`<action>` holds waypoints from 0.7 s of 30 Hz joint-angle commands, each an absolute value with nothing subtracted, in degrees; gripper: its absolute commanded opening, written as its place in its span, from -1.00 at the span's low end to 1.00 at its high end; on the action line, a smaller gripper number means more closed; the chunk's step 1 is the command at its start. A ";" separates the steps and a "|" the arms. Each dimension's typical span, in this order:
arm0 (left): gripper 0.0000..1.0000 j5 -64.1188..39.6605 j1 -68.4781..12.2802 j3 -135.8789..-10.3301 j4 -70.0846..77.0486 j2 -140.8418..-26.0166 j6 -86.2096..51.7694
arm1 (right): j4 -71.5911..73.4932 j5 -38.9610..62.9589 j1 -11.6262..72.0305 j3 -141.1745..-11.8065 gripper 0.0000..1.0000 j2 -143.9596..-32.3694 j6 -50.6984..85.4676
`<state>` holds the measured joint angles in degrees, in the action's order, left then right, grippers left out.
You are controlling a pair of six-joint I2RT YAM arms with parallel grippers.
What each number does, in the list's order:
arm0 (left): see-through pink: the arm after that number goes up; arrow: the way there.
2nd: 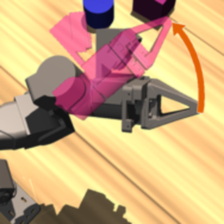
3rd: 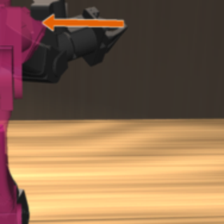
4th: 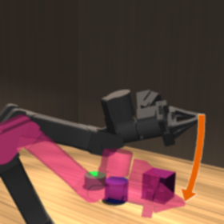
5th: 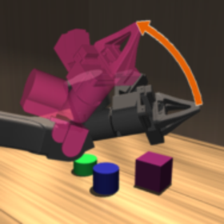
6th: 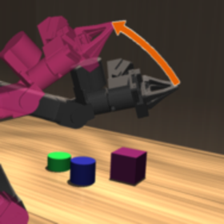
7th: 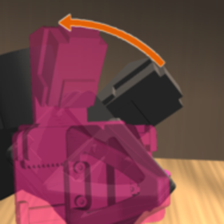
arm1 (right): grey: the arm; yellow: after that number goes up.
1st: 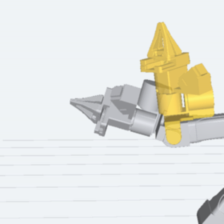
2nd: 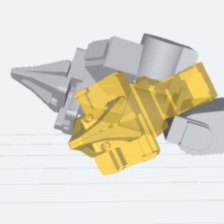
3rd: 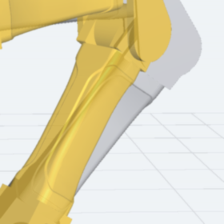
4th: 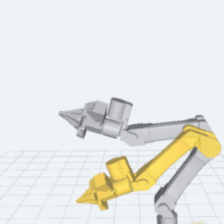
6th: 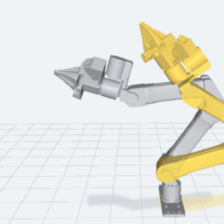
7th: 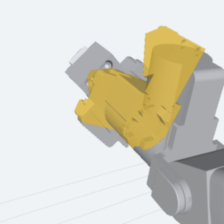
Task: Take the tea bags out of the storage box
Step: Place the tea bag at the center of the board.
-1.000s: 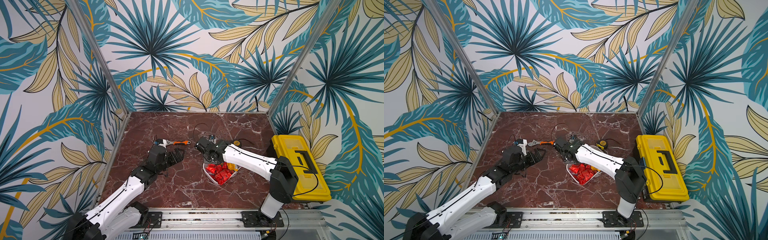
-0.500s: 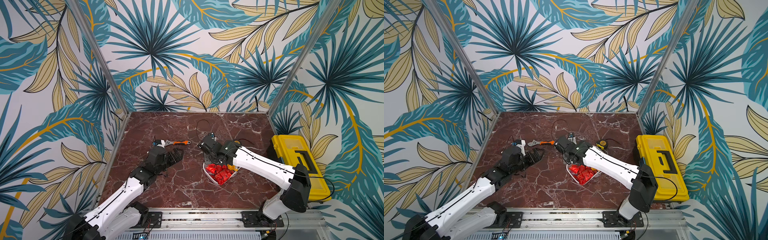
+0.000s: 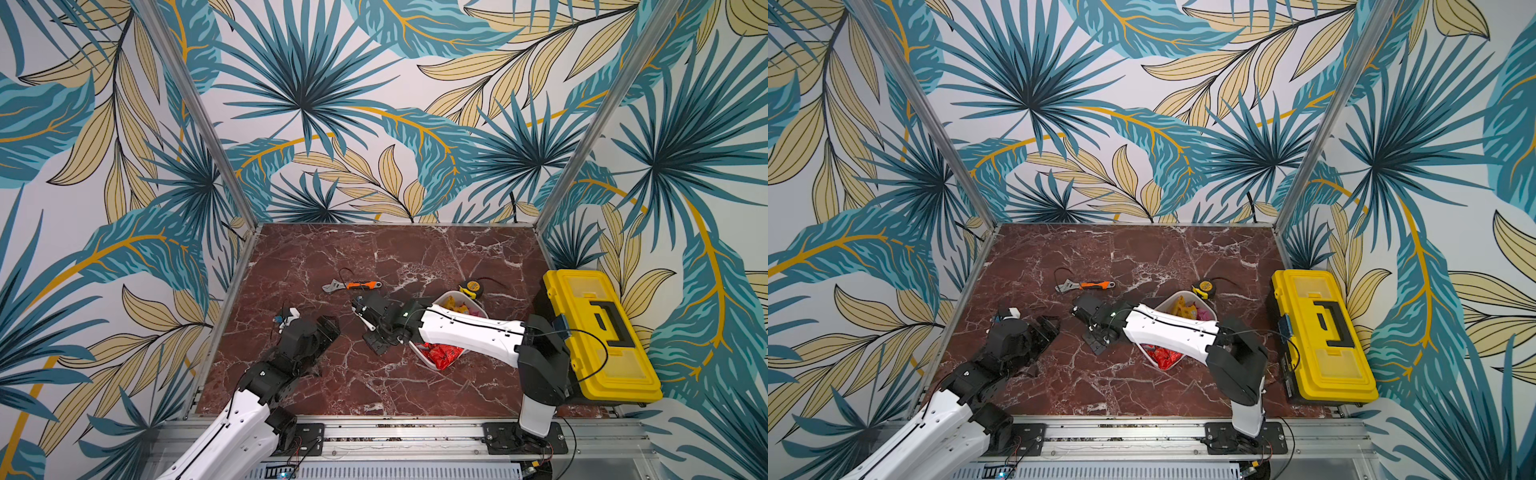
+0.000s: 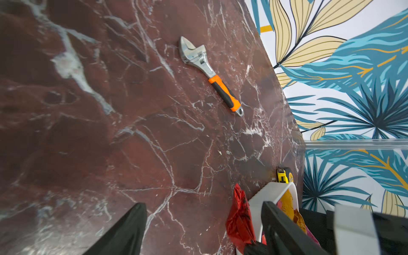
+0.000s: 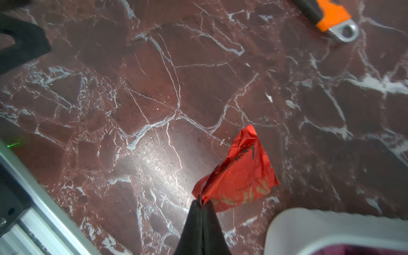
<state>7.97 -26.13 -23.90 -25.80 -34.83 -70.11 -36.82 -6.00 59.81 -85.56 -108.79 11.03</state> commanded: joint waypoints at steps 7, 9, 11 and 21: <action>0.65 9.01 -25.60 -20.92 -34.80 -28.92 -71.86 | -34.19 -3.53 60.75 -91.82 -0.95 -117.19 3.07; 0.60 8.63 -25.58 -20.66 -34.61 -29.00 -71.50 | -33.81 -2.49 60.81 -91.85 -0.85 -117.67 3.21; 0.56 8.38 -25.52 -20.35 -34.33 -29.09 -71.30 | -33.25 -2.14 60.80 -91.62 -0.76 -117.77 3.51; 0.54 5.20 -25.32 -19.85 -30.03 -30.55 -66.79 | -28.75 -1.67 60.82 -87.24 -0.32 -109.08 8.98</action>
